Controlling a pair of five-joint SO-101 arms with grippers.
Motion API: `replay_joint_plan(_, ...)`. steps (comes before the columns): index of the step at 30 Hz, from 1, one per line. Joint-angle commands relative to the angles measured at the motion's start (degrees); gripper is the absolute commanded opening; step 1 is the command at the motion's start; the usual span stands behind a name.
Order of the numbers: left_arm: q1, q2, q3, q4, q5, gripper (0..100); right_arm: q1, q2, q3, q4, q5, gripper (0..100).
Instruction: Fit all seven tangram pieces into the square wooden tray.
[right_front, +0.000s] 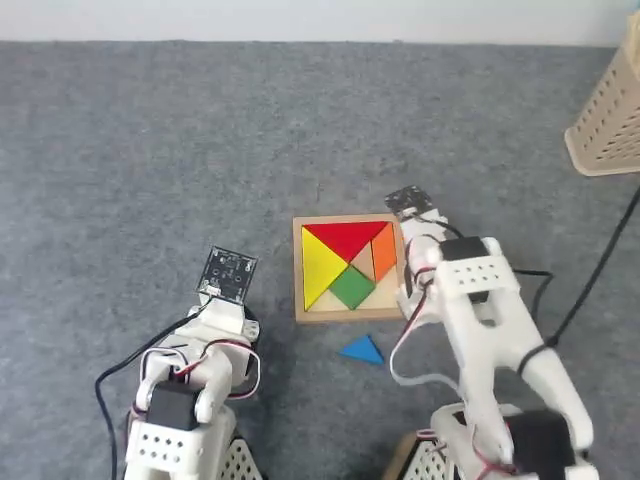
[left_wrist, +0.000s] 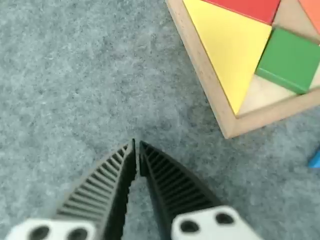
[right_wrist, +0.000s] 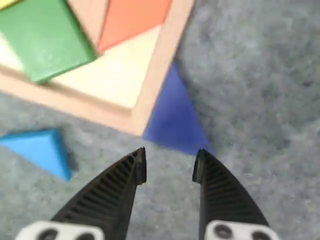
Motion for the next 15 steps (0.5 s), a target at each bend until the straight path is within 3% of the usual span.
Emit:
replay_joint_plan(1,-0.2,-1.1,-1.0,0.4,0.4,1,-5.8,-9.1,-0.4,4.6,-1.4,16.2)
replay_joint_plan(9,-0.2,-1.1,-1.0,0.4,0.4,1,-27.9,-10.9,-0.4,5.2,-1.5,16.5)
replay_joint_plan(15,-0.2,-1.1,-1.0,0.4,0.4,1,-29.7,-1.0,-0.4,0.7,3.3,16.5)
